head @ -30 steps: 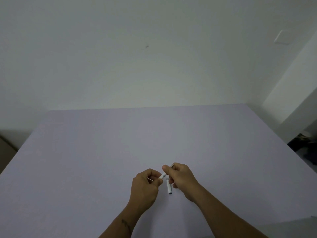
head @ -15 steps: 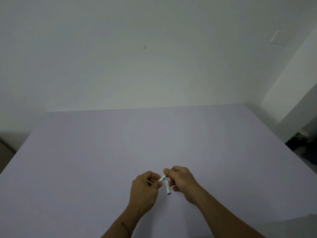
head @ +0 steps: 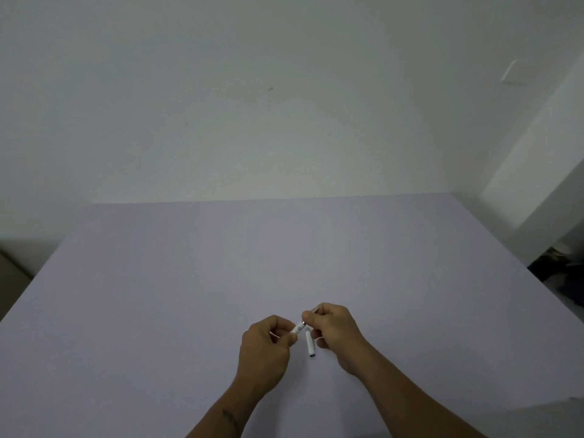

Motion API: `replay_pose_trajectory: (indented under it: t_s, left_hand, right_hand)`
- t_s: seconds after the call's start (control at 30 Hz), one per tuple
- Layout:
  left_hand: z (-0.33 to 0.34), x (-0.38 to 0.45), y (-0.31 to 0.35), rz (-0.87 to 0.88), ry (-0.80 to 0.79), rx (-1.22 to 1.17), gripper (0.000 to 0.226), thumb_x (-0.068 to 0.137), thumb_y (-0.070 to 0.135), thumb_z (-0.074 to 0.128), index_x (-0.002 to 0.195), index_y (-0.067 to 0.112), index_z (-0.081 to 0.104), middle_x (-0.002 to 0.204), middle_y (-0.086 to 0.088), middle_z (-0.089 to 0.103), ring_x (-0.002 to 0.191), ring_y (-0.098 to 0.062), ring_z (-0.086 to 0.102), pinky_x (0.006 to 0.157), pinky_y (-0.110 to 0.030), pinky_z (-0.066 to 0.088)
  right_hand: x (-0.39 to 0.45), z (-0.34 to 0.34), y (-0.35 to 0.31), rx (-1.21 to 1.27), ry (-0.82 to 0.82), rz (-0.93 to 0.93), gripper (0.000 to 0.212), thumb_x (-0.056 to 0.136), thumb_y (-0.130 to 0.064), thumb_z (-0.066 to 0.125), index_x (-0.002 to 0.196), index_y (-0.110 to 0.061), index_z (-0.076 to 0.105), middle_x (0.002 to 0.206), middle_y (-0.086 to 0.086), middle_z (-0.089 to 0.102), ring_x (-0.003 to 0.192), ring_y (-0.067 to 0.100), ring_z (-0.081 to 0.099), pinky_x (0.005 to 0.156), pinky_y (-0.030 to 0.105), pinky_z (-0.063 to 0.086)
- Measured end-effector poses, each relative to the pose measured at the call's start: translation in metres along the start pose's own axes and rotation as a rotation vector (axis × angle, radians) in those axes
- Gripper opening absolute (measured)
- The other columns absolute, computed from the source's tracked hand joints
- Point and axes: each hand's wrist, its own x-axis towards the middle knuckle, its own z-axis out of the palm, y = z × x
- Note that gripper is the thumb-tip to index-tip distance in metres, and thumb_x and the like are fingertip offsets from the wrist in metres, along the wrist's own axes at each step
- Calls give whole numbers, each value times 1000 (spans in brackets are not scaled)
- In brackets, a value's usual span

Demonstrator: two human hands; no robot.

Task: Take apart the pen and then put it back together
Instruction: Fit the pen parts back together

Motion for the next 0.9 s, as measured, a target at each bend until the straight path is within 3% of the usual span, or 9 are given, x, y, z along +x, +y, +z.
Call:
replay_pose_trajectory:
  t_s: [0.17, 0.37, 0.47, 0.53, 0.63, 0.73, 0.83, 0.9]
  left_hand:
    - [-1, 0, -1, -5, 12, 0, 14, 85, 13, 71, 77, 25, 71, 69, 7, 65, 62, -7, 55, 57, -18, 44]
    - [3, -2, -7, -13, 35, 0, 14, 84, 14, 71, 77, 26, 71, 70, 7, 67, 61, -7, 56, 57, -21, 45]
    - [1, -2, -14, -59, 30, -10, 14, 86, 15, 69, 78, 26, 70, 73, 7, 68, 64, -10, 58, 58, -24, 48]
    - [-3, -3, -20, -113, 54, -41, 13, 87, 14, 65, 82, 25, 70, 75, 4, 70, 68, -13, 65, 60, -27, 53]
    - [-7, -6, -29, -162, 65, -84, 16, 90, 12, 60, 94, 25, 69, 80, 5, 73, 71, -10, 71, 57, -15, 48]
    - [-11, -8, -38, -182, 51, -77, 17, 93, 12, 57, 99, 24, 68, 82, 6, 74, 73, -9, 72, 57, -10, 46]
    - [-16, -6, -45, -195, 35, -48, 17, 92, 12, 58, 100, 22, 69, 79, 4, 74, 74, -9, 72, 58, -11, 47]
    - [-19, -4, -49, -202, 30, -30, 17, 91, 11, 60, 99, 22, 70, 78, 2, 74, 75, -11, 72, 61, -14, 49]
  right_hand:
    - [-4, 0, 1, 141, -69, 77, 14, 90, -15, 67, 77, -10, 72, 64, 2, 57, 61, 16, 53, 61, 29, 46]
    - [1, 5, 2, 65, -24, 62, 23, 90, -17, 68, 67, -12, 67, 67, 3, 58, 63, 16, 55, 59, 29, 46]
    - [4, 0, 3, -13, -85, 64, 12, 89, -21, 69, 84, -11, 74, 68, -1, 62, 66, 15, 59, 59, 27, 49]
    - [11, -7, 10, -48, -39, 87, 12, 87, -17, 70, 96, -12, 75, 75, 1, 66, 67, 15, 60, 59, 26, 49]
    - [27, -18, 30, -335, 79, 121, 24, 82, -16, 66, 105, -15, 72, 93, 3, 69, 80, 17, 65, 67, 25, 50]
    - [38, -18, 47, -617, 97, 124, 21, 79, -15, 58, 96, -12, 71, 99, 6, 72, 93, 25, 68, 74, 32, 53]
    - [49, -8, 56, -759, 93, 90, 13, 81, -26, 55, 75, -16, 62, 86, 7, 72, 85, 29, 67, 78, 39, 55]
    - [55, 0, 59, -841, 96, 53, 27, 85, -40, 52, 67, -20, 52, 77, 3, 69, 76, 27, 65, 71, 34, 51]
